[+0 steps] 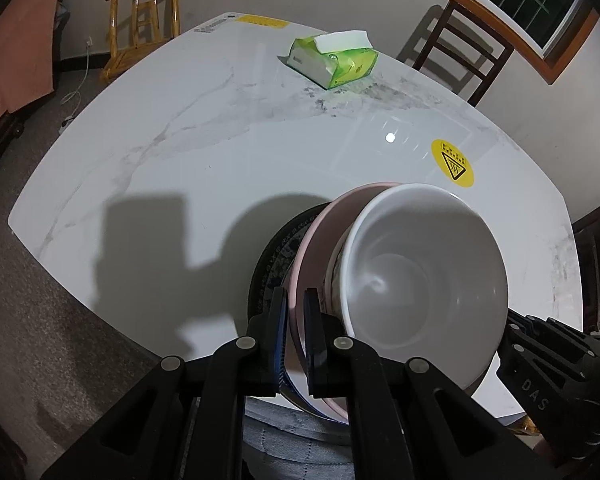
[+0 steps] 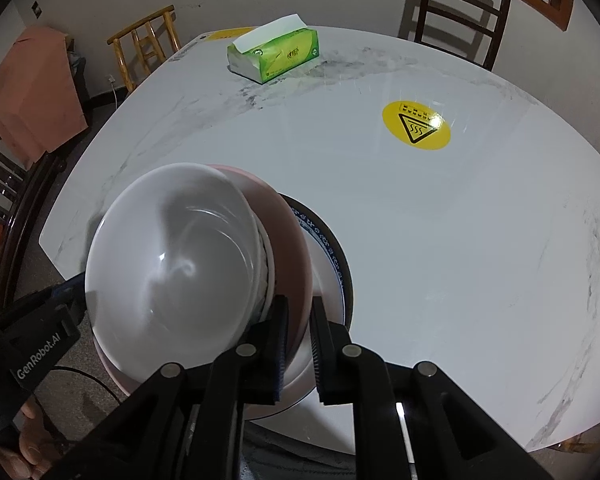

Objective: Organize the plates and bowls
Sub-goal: 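Carry the nested bowls onto the plate stack and lower them, then open the left tool and withdraw it from the pink bowl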

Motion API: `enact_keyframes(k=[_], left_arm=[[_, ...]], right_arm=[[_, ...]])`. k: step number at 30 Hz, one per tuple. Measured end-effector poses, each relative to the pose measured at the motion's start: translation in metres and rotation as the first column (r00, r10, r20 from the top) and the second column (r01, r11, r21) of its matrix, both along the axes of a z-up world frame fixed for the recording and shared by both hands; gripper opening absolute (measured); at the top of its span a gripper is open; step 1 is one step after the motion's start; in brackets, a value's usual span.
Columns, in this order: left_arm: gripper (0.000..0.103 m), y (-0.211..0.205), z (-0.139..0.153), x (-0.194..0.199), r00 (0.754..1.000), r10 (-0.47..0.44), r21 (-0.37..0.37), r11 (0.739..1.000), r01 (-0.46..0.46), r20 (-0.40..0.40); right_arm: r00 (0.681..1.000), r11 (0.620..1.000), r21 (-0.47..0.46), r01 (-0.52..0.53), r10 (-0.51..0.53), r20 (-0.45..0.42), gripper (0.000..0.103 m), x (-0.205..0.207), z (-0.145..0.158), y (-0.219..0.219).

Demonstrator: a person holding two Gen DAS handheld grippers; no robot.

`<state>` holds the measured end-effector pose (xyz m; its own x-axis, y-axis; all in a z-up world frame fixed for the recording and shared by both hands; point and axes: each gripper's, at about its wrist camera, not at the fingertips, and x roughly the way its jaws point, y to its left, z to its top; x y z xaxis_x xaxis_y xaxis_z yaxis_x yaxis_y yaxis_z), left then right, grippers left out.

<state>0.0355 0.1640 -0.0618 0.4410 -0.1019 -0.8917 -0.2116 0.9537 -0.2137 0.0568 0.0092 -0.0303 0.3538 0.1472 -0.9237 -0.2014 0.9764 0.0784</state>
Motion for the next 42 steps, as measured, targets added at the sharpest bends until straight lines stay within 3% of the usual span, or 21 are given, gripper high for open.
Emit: enact_keyframes(k=[6,10,16,38,42], left_arm=[[0.013,0.001,0.003,-0.004,1.0,0.002,0.033,0.999,-0.003,0.009],[0.016,0.0,0.007,-0.008,1.0,0.001,0.049,0.999,-0.002,0.02],[0.03,0.002,0.015,-0.018,0.998,0.007,0.057,0.998,-0.01,0.058],[0.046,-0.009,0.02,-0.071,0.989,0.013,0.11,0.994,-0.03,0.145],[0.047,-0.014,0.014,-0.086,0.987,0.011,0.136,0.99,-0.033,0.16]], right_arm=[[1.0,1.0,-0.014,0.005,-0.004,0.023,0.024,-0.003,0.003,-0.003],[0.999,1.0,-0.018,0.014,-0.014,0.044,0.038,-0.006,0.005,-0.008],[0.998,1.0,0.013,0.025,-0.026,0.063,0.052,-0.012,0.007,-0.019],[0.981,0.996,0.087,0.036,-0.052,0.189,0.058,-0.064,0.007,-0.04],[0.969,0.998,0.066,0.01,-0.026,0.246,0.066,-0.079,0.007,-0.036]])
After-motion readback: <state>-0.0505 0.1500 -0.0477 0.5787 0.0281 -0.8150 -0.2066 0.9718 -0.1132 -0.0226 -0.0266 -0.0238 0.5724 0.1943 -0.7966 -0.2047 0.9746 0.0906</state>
